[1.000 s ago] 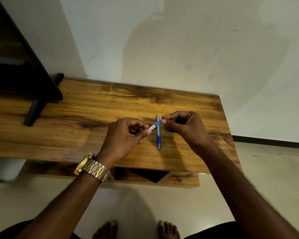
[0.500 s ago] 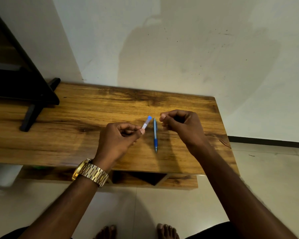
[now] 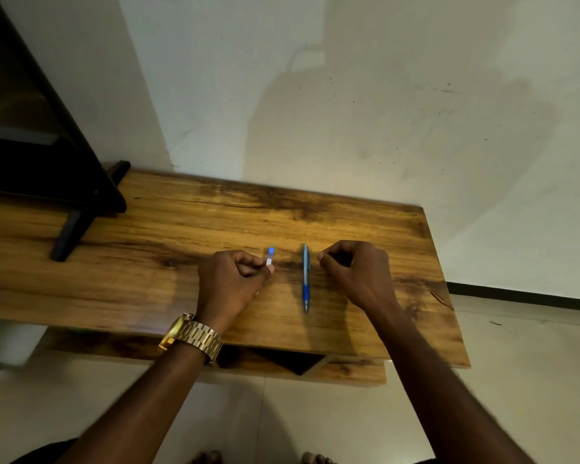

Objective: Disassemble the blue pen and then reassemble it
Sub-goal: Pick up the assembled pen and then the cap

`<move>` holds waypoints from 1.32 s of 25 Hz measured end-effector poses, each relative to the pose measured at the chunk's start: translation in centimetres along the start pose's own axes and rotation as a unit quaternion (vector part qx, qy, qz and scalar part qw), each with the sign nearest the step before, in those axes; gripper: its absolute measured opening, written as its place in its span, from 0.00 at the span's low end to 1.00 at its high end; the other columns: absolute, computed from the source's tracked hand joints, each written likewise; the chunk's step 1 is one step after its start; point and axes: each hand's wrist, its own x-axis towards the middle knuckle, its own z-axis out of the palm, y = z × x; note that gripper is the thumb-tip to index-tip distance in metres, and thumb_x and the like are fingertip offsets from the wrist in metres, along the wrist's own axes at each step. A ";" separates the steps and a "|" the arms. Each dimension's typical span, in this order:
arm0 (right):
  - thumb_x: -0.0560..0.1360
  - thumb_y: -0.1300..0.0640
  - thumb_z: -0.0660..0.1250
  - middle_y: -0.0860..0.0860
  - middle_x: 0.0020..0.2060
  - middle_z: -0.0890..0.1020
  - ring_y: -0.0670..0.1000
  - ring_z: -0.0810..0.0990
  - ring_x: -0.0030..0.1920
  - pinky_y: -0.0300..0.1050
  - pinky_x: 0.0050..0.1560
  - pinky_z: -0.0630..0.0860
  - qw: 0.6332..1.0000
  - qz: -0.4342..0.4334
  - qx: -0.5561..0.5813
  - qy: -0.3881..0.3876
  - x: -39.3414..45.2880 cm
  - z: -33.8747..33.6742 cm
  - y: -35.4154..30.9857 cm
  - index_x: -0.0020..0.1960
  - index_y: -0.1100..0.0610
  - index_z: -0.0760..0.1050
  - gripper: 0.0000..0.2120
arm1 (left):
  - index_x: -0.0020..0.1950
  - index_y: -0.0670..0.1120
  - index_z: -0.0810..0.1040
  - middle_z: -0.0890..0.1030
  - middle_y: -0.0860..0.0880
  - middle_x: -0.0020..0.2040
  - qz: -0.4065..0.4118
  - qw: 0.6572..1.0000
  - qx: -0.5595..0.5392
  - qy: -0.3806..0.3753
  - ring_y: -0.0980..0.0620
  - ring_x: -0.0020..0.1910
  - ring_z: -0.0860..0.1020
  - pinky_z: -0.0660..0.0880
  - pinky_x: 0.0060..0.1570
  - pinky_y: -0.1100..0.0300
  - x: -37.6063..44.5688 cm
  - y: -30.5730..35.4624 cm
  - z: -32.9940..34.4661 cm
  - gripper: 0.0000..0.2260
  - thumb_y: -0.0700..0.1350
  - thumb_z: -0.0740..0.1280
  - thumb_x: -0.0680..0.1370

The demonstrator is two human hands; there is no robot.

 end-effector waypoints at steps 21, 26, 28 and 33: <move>0.78 0.52 0.76 0.55 0.52 0.85 0.54 0.84 0.52 0.55 0.53 0.85 0.989 0.001 -0.139 -0.047 -0.1 4.4 -1.8 0.67 0.60 0.80 0.21 | 0.90 0.50 0.44 0.39 0.48 0.90 0.152 0.879 0.446 -0.073 0.46 0.89 0.39 0.43 0.86 0.38 0.9 -3.8 -3.3 0.53 0.81 0.42 0.73; 0.80 0.57 0.74 0.48 0.46 0.85 0.49 0.86 0.47 0.53 0.53 0.86 0.999 0.013 0.001 -0.044 -0.2 2.8 -3.5 0.74 0.53 0.76 0.23 | 0.89 0.48 0.40 0.36 0.47 0.89 0.146 0.879 0.447 -0.079 0.45 0.88 0.36 0.41 0.86 0.37 0.7 -3.9 -2.9 0.51 0.80 0.43 0.76; 0.82 0.59 0.71 0.49 0.47 0.84 0.49 0.87 0.45 0.53 0.49 0.87 0.981 0.019 0.190 -0.011 -0.4 1.7 -4.6 0.71 0.49 0.76 0.19 | 0.89 0.48 0.39 0.34 0.47 0.89 0.139 0.880 0.446 -0.086 0.45 0.88 0.35 0.40 0.86 0.37 0.6 -3.6 -3.0 0.49 0.78 0.46 0.78; 0.83 0.64 0.62 0.53 0.40 0.79 0.51 0.81 0.39 0.49 0.44 0.83 0.757 0.040 0.649 -0.056 -2.2 -0.5 -7.0 0.56 0.61 0.79 0.07 | 0.89 0.46 0.40 0.35 0.45 0.89 0.126 0.881 0.445 -0.097 0.44 0.88 0.35 0.40 0.86 0.37 0.2 -3.0 -2.7 0.46 0.74 0.50 0.82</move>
